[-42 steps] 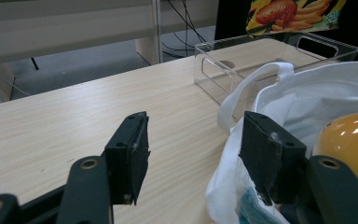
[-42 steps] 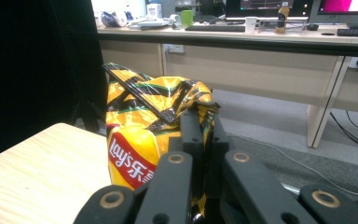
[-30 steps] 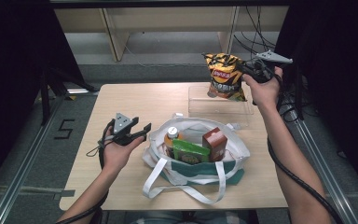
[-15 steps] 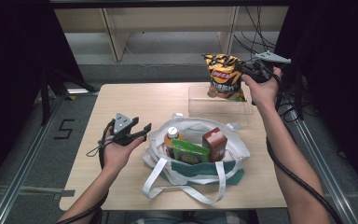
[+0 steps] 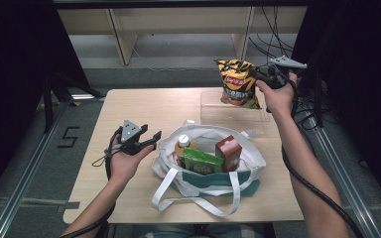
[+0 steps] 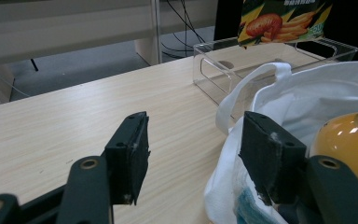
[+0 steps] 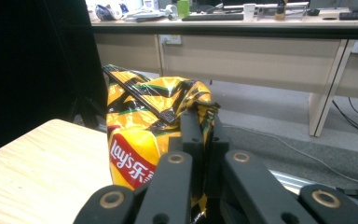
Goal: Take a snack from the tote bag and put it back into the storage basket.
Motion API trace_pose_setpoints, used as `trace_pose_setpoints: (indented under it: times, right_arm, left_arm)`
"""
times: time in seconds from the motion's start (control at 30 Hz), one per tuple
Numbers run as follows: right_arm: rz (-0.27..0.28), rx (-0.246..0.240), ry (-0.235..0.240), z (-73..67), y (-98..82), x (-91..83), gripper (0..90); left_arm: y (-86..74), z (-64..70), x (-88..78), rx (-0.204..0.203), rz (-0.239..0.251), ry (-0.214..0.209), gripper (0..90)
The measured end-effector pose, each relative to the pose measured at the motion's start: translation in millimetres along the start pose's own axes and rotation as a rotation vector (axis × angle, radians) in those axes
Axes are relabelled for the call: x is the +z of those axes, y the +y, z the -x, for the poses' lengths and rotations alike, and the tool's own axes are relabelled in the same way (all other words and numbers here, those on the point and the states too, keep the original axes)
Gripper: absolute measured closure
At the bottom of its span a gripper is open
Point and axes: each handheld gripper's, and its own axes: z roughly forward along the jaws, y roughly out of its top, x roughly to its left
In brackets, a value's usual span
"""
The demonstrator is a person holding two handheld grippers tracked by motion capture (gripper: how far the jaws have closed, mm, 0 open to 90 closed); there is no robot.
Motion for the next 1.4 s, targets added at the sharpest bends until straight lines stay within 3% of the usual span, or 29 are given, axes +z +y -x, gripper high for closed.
trace_pose_setpoints:
  times: [0.13, 0.33, 0.73, 0.87, 1.0, 1.13, 1.3, 1.33, 1.37, 1.4]
  right_arm:
    - [-0.01, -0.005, -0.004, 4.3, -1.6, 3.2, 90.0]
    - [-0.027, 0.037, -0.009, 7.6, -9.7, 6.5, 90.0]
    - [-0.054, 0.076, -0.026, 16.1, -23.8, 17.0, 90.0]
    - [-0.05, 0.059, -0.031, 21.0, -27.8, 21.6, 90.0]
    - [-0.068, 0.102, -0.032, 19.6, -29.6, 24.2, 90.0]
    - [-0.077, 0.1, -0.037, 21.3, -31.9, 28.4, 90.0]
    - [-0.073, 0.108, -0.05, 23.4, -35.4, 32.6, 90.0]
    - [-0.078, 0.089, -0.056, 25.7, -35.9, 33.2, 90.0]
    - [-0.077, 0.126, -0.061, 24.1, -36.9, 33.9, 90.0]
    - [-0.087, 0.121, -0.08, 24.5, -37.9, 34.3, 89.8]
  left_arm:
    - [-0.4, 0.0, 0.1, 0.001, -0.001, 0.001, 41.4]
    - [-0.5, 0.5, 0.4, 0.002, 0.001, -0.002, 41.4]
    - [-0.9, 0.9, 0.5, 0.006, -0.003, -0.004, 41.5]
    - [-0.8, 2.3, 0.1, 0.007, -0.002, -0.005, 41.5]
    - [-1.5, 1.4, 1.0, 0.006, 0.001, -0.008, 41.5]
    - [-1.2, 1.5, 0.3, 0.003, 0.005, -0.006, 41.5]
    - [-0.5, 1.4, -1.9, 0.003, 0.001, -0.001, 41.5]
    - [-0.3, 1.6, -2.0, 0.002, 0.004, -0.002, 41.5]
    - [-0.2, 1.7, -2.2, 0.003, 0.005, -0.002, 41.5]
    - [-0.2, 1.8, -2.2, 0.004, 0.005, -0.003, 41.5]
